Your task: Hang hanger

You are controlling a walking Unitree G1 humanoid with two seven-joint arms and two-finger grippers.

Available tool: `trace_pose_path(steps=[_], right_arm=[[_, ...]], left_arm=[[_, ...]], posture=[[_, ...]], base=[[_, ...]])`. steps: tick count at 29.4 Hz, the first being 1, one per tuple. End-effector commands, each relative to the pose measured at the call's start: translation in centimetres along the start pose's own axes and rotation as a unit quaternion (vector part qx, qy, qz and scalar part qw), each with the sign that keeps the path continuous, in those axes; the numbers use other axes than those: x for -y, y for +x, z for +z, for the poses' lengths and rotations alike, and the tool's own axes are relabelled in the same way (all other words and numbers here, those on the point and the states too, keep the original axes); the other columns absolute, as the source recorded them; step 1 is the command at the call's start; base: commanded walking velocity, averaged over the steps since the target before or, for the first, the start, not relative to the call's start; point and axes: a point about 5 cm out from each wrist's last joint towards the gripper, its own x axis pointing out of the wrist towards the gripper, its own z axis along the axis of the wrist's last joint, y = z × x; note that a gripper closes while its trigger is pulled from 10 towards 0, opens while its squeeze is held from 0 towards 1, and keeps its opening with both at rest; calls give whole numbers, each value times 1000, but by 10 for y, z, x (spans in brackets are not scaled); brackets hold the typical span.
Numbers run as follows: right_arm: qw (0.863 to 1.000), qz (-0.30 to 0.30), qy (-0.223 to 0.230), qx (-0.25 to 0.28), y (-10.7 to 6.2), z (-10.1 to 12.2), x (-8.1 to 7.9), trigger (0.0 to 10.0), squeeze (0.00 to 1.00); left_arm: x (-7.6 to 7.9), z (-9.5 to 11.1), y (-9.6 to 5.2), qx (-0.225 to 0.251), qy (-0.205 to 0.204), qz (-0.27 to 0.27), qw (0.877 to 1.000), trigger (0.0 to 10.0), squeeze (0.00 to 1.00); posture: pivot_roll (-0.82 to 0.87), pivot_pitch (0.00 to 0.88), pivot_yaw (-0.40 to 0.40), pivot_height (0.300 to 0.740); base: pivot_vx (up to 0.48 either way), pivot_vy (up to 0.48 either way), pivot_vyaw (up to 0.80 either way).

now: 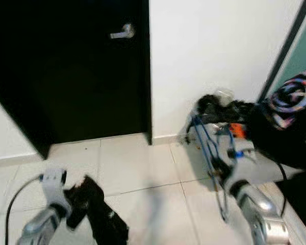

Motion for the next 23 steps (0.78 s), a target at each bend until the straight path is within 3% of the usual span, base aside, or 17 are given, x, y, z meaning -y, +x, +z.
trace_pose_path(steps=[1,2,3,4,6,9,10,11,14,16,23], right_arm=[[999,31,18,-7,0,-4,-23,10000,0],[999,31,18,-7,0,-4,-23,10000,0],[998,50,21,-10,2,-6,-37,10000,0],[998,50,21,-10,2,-6,-37,10000,0],[997,67,10,-34,2,-18,-55,10000,0],[998,58,15,-34,1,-20,-54,10000,0],[998,58,15,-34,1,-20,-54,10000,0],[998,61,13,-32,1,-20,-53,10000,0],[997,72,11,-31,2,-22,-54,10000,0],[996,81,7,-30,4,-21,-57,10000,0],[995,87,-9,-37,5,-22,-63,10000,0]], left_arm=[[9,25,7,30,11,-20,999,10000,0],[9,25,7,30,11,-20,999,10000,0],[17,39,10,48,14,-34,998,10000,0],[17,39,10,48,14,-34,998,10000,0],[33,57,9,71,17,-54,996,10000,0],[57,65,2,81,-14,-75,994,10000,0],[57,65,2,81,-14,-75,994,10000,0],[72,69,-4,88,-3,-91,992,10000,0],[86,81,-8,114,11,-110,987,10000,0],[89,88,-9,117,-10,-112,987,10000,0],[103,94,-17,95,-18,-141,985,10000,0]], posture=[[-23,46,-44,740],[-23,46,-44,740],[-23,46,-44,740],[-23,46,-44,740],[-1,46,-35,740],[6,53,-28,740],[6,53,-28,740],[6,54,-27,740],[6,54,-27,740],[24,51,-38,740],[27,53,-46,740]], base=[[0,0,738],[0,0,738],[0,0,738],[0,0,738],[0,0,738],[0,0,738],[0,0,738],[0,0,738],[0,0,740],[0,0,738],[0,0,738]])
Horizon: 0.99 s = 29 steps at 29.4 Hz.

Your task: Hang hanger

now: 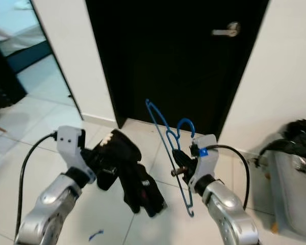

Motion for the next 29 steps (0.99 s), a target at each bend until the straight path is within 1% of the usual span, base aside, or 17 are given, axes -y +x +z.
trace_pose_path(steps=[1,5,9,12,13,16,20,25,29], right_arm=[[1000,10,5,6,1,-1,-8,10000,0],[1000,10,14,14,1,-1,-9,10000,0],[1000,10,17,16,1,-1,-9,10000,0],[1000,10,18,17,1,-1,-8,10000,0],[1000,11,19,18,1,0,-8,10000,0],[1000,12,19,17,1,0,-8,10000,0],[1000,15,17,16,1,0,-7,10000,0],[1000,19,17,15,2,-1,-7,10000,0],[999,21,20,16,2,-1,-7,10000,0]], left_arm=[[6,2,-5,-12,-16,-17,1000,10000,0],[6,1,-3,-16,-21,-16,1000,10000,0],[3,3,-1,-14,-12,-4,1000,10000,0],[1,6,0,-12,-4,9,1000,10000,0],[0,9,1,-7,3,24,1000,10000,0],[-1,11,2,-3,6,34,999,10000,0],[-3,17,8,7,17,56,998,10000,0],[-2,19,9,8,34,53,998,10000,0],[-3,18,10,6,39,51,998,10000,0]], posture=[[17,57,-42,740],[17,57,-42,740],[6,56,-35,740],[6,57,-36,740],[6,57,-36,740],[10,59,-40,740],[16,54,-47,740],[21,47,-43,740],[20,43,-37,740]], base=[[0,0,738],[0,0,738],[0,0,738],[0,0,738],[0,0,731],[0,0,731],[0,0,731],[0,0,731],[0,0,727]])
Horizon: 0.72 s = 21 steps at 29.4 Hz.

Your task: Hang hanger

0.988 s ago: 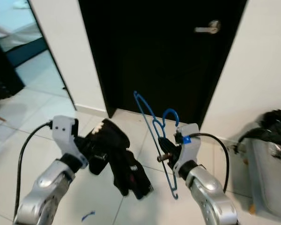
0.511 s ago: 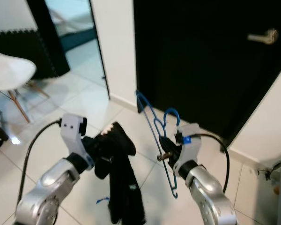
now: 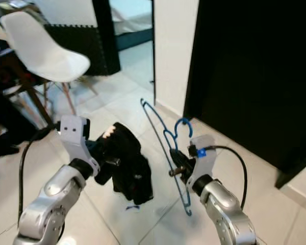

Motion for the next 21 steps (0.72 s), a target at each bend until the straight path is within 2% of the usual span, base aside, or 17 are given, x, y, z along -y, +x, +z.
trace_pose_path(steps=[1,14,15,21], right_arm=[[1000,8,6,3,1,-1,-2,10000,0],[1000,24,0,4,1,-1,-6,10000,0],[999,44,-21,-1,2,-1,-10,10000,0],[998,49,-34,-6,1,0,-12,10000,0]], left_arm=[[-4,1,-2,2,10,4,1000,10000,0],[-6,6,3,15,1,16,1000,10000,0],[-11,8,4,22,-5,32,999,10000,0],[-17,10,5,26,-11,50,998,10000,0]], posture=[[19,41,-35,740],[19,37,-38,740],[20,41,-40,740],[14,47,-39,740]], base=[[0,0,725],[0,0,724],[281,0,0],[312,0,0]])
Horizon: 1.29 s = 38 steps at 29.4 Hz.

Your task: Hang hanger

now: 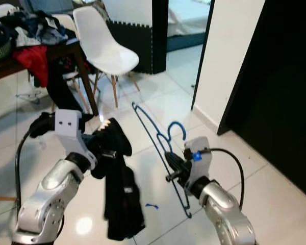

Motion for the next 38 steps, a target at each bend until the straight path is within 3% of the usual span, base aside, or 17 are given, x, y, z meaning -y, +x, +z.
trace_pose_path(steps=[1,5,20,32,38], right_arm=[[1000,8,-3,5,0,1,-4,10000,0],[1000,8,-6,12,-1,2,-4,10000,0],[1000,20,-13,10,1,2,-7,10000,0],[1000,9,0,23,1,4,-5,10000,0],[1000,10,0,23,1,4,-4,10000,0]], left_arm=[[-3,2,2,8,-5,8,1000,10000,0],[-5,3,3,10,-5,11,1000,10000,0],[-8,6,6,15,-2,17,1000,10000,0],[-29,26,16,45,22,37,998,10000,0],[-30,27,17,48,24,37,998,10000,0]], posture=[[13,48,-39,740],[13,48,-39,740],[17,45,-34,740],[20,44,-32,740],[20,43,-33,740]], base=[[345,0,0],[360,0,0],[379,0,781],[471,0,0],[480,0,0]])
